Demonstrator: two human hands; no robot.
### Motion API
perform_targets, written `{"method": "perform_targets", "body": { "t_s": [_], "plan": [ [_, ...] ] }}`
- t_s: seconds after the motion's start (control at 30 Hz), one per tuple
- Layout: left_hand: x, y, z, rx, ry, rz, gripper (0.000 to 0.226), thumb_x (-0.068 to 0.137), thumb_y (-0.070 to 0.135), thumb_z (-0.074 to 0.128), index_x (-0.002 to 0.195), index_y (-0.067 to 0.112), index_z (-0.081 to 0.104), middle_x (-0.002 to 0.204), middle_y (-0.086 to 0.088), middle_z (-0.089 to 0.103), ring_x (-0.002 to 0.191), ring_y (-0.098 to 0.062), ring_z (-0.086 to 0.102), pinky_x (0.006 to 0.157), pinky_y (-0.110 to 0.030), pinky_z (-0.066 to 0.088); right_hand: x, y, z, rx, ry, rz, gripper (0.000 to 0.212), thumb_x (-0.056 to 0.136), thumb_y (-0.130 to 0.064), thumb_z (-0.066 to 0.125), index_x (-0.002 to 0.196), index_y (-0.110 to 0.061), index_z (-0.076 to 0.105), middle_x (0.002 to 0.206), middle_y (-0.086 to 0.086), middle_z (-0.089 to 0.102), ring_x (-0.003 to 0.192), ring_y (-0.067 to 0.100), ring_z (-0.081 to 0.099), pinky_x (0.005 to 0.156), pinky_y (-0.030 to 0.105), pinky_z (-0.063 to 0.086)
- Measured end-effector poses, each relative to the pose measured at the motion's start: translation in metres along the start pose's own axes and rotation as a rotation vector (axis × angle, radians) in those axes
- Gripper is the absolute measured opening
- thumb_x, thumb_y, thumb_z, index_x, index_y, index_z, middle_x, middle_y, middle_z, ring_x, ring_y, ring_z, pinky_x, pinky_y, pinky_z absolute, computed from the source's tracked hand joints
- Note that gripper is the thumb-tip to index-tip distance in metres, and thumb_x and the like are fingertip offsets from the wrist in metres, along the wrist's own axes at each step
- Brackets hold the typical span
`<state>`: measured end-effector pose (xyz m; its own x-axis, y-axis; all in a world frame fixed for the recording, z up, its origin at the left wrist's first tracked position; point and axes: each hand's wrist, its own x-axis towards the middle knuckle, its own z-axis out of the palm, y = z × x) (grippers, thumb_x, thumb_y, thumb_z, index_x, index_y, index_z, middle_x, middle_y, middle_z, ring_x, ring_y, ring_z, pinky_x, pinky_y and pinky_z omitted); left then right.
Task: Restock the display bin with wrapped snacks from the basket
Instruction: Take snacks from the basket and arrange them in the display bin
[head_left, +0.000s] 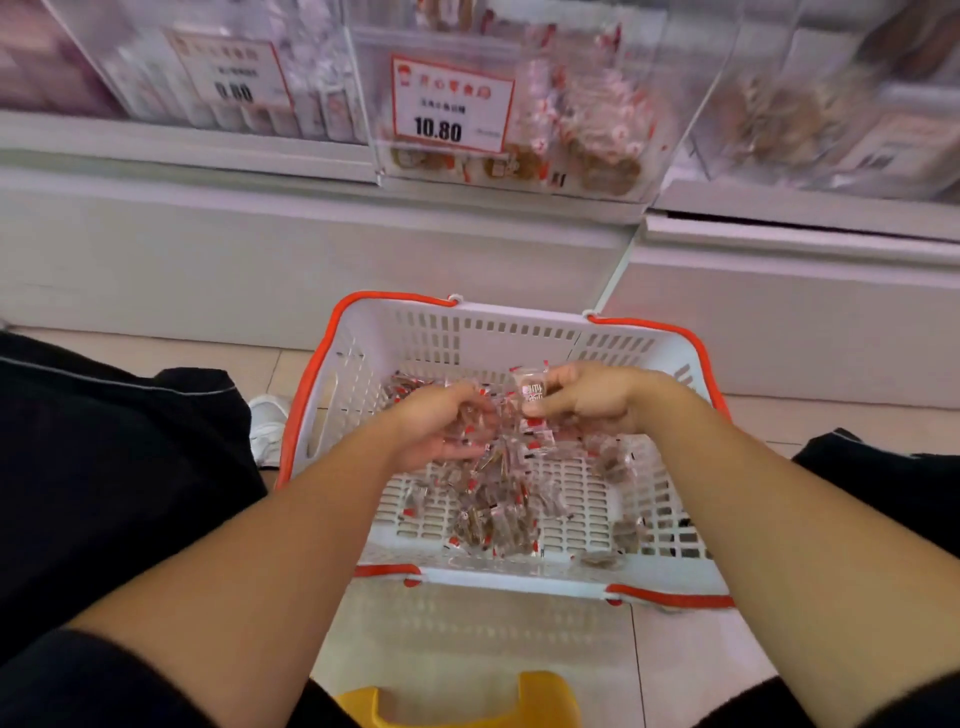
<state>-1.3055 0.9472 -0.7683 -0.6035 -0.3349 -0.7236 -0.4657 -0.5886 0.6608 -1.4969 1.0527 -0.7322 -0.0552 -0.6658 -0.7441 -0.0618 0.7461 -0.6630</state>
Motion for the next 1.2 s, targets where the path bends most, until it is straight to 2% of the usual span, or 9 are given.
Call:
{"method": "perform_targets", "body": {
  "t_s": [0.07,0.2,0.47,0.67,0.77,0.83,1.0,1.07,1.2],
  "plan": [
    [-0.015,0.040,0.003,0.037,-0.106,0.019,0.017,0.098,0.019,0.053,0.107,0.010,0.064,0.094,-0.011,0.074,0.098,-0.030,0.071,0.087,-0.050,0.058,-0.024,-0.036,-0.013,-0.007,-0.032,-0.125,0.034,0.089,0.002,0.066,0.118,-0.015,0.066,0.102,0.002,0.072,0.089,0.011,0.068,0.081,0.022,0.057],
    [-0.068,0.124,0.008,0.209,-0.243,0.057,0.011,0.092,0.021,0.059,0.097,0.012,0.063,0.086,-0.007,0.063,0.076,-0.020,0.066,0.073,-0.041,0.062,-0.079,-0.096,-0.031,0.041,-0.151,-0.274,0.033,0.087,0.011,0.060,0.112,-0.011,0.063,0.110,0.012,0.072,0.100,0.026,0.069,0.093,0.037,0.056],
    [-0.161,0.205,0.025,0.321,-0.558,0.081,0.038,0.090,0.033,0.048,0.109,0.006,0.068,0.109,-0.021,0.068,0.097,-0.033,0.070,0.077,-0.033,0.061,-0.155,-0.145,-0.022,0.027,0.019,-0.660,0.033,0.077,0.001,0.071,0.109,-0.005,0.065,0.097,0.015,0.073,0.092,0.029,0.072,0.078,0.044,0.061],
    [-0.149,0.208,0.035,0.288,-0.496,0.162,0.031,0.084,0.027,0.060,0.100,0.002,0.069,0.104,-0.021,0.070,0.095,-0.030,0.072,0.074,-0.029,0.061,-0.161,-0.162,-0.026,-0.153,0.269,-0.767,0.049,0.065,0.000,0.078,0.108,-0.012,0.059,0.098,0.013,0.070,0.074,0.032,0.074,0.058,0.041,0.062],
    [-0.142,0.215,0.034,0.229,-0.511,0.159,0.032,0.083,0.020,0.062,0.110,0.003,0.065,0.107,-0.020,0.071,0.099,-0.033,0.071,0.076,-0.029,0.061,-0.164,-0.163,-0.036,-0.160,0.356,-0.795,0.038,0.065,-0.010,0.078,0.100,-0.008,0.065,0.093,0.022,0.071,0.082,0.036,0.073,0.067,0.042,0.063],
    [-0.139,0.217,0.033,0.207,-0.536,0.159,0.035,0.084,0.017,0.061,0.116,0.003,0.064,0.113,-0.019,0.070,0.104,-0.033,0.069,0.080,-0.029,0.060,-0.167,-0.163,-0.041,-0.171,0.367,-0.825,0.024,0.072,-0.015,0.076,0.094,-0.007,0.072,0.086,0.013,0.076,0.083,0.024,0.074,0.070,0.026,0.060],
    [-0.141,0.221,0.037,0.201,-0.581,0.192,0.025,0.080,0.017,0.066,0.102,0.008,0.076,0.114,-0.014,0.071,0.107,-0.025,0.069,0.075,-0.024,0.059,-0.166,-0.165,-0.042,-0.033,0.317,-0.849,0.017,0.076,-0.008,0.074,0.093,-0.006,0.073,0.093,0.022,0.073,0.083,0.021,0.071,0.069,0.021,0.055],
    [-0.144,0.221,0.041,0.257,-0.569,0.224,0.023,0.077,0.020,0.070,0.098,0.015,0.078,0.108,-0.009,0.073,0.102,-0.020,0.071,0.070,-0.020,0.058,-0.162,-0.163,-0.035,0.066,0.286,-0.858,0.024,0.073,-0.002,0.073,0.097,-0.005,0.071,0.102,0.030,0.068,0.086,0.027,0.070,0.072,0.026,0.059],
    [-0.145,0.219,0.044,0.323,-0.435,0.277,0.029,0.061,0.030,0.078,0.088,0.021,0.080,0.100,-0.007,0.076,0.095,-0.017,0.073,0.058,-0.016,0.056,-0.152,-0.158,-0.023,-0.152,0.453,-0.905,0.055,0.077,-0.002,0.077,0.127,-0.021,0.065,0.103,0.004,0.074,0.084,0.010,0.071,0.076,0.021,0.057]
  ]
}}
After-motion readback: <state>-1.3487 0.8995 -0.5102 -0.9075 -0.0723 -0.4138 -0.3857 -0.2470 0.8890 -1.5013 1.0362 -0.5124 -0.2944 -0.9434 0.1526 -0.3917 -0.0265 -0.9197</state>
